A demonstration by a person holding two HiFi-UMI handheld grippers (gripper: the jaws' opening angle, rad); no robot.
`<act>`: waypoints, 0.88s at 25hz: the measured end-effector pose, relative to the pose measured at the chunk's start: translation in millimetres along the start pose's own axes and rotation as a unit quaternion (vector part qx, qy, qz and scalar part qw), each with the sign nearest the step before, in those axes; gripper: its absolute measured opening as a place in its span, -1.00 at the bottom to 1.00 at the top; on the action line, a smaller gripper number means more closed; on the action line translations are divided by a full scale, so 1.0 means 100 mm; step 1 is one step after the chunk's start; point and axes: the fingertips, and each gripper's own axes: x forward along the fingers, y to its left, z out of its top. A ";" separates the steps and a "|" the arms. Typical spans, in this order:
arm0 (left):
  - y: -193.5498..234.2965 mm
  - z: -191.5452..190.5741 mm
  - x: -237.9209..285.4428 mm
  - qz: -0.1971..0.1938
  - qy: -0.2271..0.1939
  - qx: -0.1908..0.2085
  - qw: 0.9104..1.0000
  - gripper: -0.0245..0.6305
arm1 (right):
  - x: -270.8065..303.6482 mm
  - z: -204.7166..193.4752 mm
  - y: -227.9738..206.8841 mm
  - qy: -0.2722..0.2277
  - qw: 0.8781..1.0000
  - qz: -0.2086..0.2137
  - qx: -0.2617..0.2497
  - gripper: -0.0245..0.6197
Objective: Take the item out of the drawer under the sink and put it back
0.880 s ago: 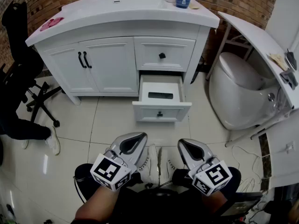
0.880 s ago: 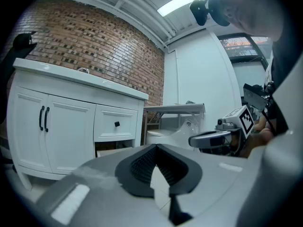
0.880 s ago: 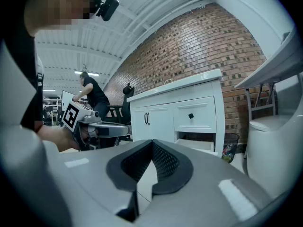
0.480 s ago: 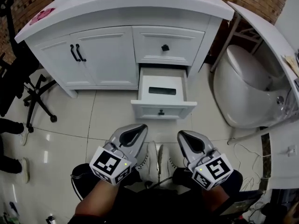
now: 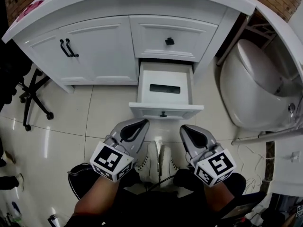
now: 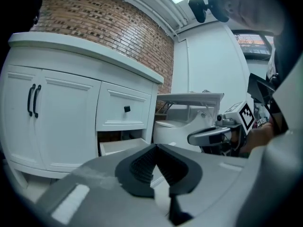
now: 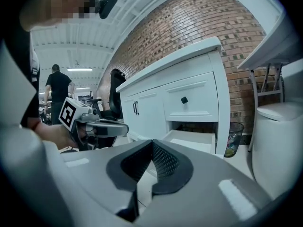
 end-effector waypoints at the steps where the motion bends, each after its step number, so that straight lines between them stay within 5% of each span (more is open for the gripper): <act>1: 0.02 -0.02 0.02 0.000 0.002 -0.002 1.000 -0.91 | 0.02 -0.01 -0.02 0.002 1.000 0.000 0.001 -0.90; 15: 0.07 -0.03 0.11 -0.008 0.001 -0.003 1.000 -0.91 | 0.13 -0.02 -0.10 0.010 1.000 0.001 -0.008 -0.90; 19: 0.00 0.02 0.12 -0.019 -0.003 0.002 1.000 -0.91 | 0.15 0.01 -0.11 0.051 0.990 0.011 -0.127 -0.90; 22: 0.02 0.04 0.12 -0.019 -0.006 0.013 1.000 -0.91 | 0.20 -0.04 -0.06 0.113 0.960 0.036 -0.255 -0.88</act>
